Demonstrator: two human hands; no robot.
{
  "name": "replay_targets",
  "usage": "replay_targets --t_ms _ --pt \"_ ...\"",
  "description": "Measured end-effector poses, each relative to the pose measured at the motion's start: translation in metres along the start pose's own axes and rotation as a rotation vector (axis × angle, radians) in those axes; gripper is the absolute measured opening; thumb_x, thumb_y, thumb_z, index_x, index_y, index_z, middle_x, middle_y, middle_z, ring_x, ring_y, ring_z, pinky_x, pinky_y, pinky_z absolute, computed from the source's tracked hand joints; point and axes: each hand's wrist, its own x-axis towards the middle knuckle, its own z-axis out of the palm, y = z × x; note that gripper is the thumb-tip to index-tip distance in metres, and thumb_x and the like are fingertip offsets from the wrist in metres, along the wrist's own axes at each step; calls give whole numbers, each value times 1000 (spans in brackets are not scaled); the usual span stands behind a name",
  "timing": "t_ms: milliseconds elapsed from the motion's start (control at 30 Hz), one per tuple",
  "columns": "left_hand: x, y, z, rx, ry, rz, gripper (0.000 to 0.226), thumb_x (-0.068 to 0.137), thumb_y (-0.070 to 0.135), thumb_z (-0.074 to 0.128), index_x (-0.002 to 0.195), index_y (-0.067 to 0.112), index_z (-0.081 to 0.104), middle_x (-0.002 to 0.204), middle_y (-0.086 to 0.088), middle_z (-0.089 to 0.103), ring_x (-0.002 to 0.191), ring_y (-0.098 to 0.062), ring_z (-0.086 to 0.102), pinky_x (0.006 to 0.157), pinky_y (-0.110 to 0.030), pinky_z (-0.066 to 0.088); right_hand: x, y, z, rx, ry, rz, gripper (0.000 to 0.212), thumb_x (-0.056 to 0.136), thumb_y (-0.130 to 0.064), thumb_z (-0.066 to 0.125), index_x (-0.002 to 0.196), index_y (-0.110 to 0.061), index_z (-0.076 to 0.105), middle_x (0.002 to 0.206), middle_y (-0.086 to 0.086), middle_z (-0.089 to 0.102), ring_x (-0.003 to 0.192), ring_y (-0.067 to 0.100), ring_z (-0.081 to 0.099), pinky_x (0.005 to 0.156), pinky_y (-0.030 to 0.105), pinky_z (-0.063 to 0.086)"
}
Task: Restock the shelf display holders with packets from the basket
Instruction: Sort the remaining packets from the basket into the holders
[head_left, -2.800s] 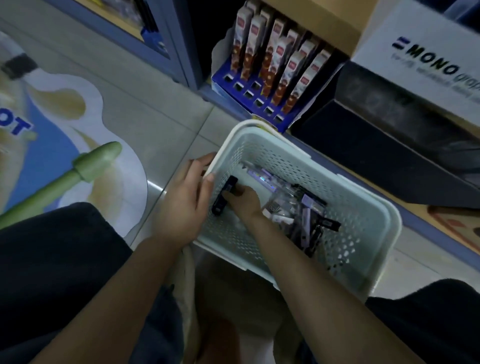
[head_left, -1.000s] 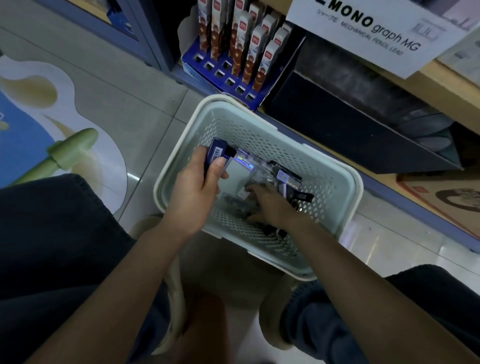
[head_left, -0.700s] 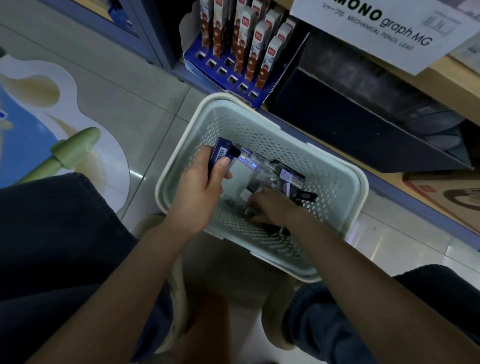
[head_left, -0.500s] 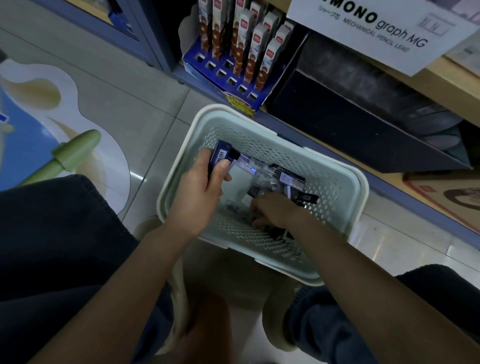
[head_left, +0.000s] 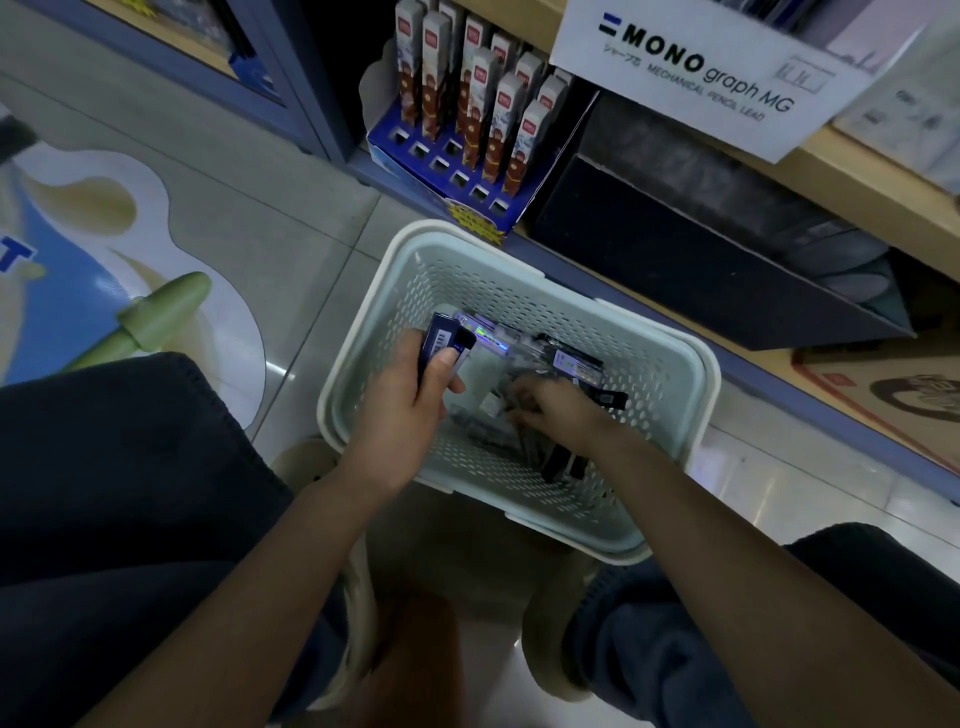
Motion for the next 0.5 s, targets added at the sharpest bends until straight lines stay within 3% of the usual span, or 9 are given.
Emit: replay_targets --t_ms 100,200,300,367,433,500 --pt "-3 0 0 -35 12 -25 14 100 28 37 89 27 46 74 5 59 49 -5 48 55 -31 44 -2 -13 -9 314 136 43 23 88 -15 65 106 -5 56 91 3 66 83 12 62 66 13 41" --pt "-2 3 5 -99 69 -113 15 99 24 36 90 26 48 72 4 60 51 -7 52 54 -29 45 -7 -30 -21 452 234 22 12 89 -13 63 94 -8 54 76 -9 60 68 -8 55 62 11 42" --pt "3 1 9 -87 116 -198 15 100 25 36 96 19 48 85 -6 65 73 -19 62 64 -36 53 -16 -47 -34 623 285 49 12 90 -12 60 82 -6 55 74 -4 66 66 -5 60 74 20 54" --pt "8 2 11 -20 101 -244 20 100 28 37 103 12 49 96 -13 65 85 -28 63 77 -42 53 -25 -60 -44 746 251 64 22 93 -10 55 72 -10 49 54 -15 58 57 -8 58 76 19 55" --pt "12 7 12 22 67 -282 22 100 29 37 102 10 49 90 -9 63 79 -23 61 75 -31 52 -32 -68 -50 822 239 66 19 94 -11 55 76 -4 51 56 -14 57 62 -4 59 69 13 55" --pt "13 17 13 66 12 -312 25 101 27 35 98 8 51 83 -8 58 70 -19 56 64 -24 43 -39 -77 -56 881 270 85 16 92 -12 57 89 3 56 73 0 57 71 5 60 63 10 52"
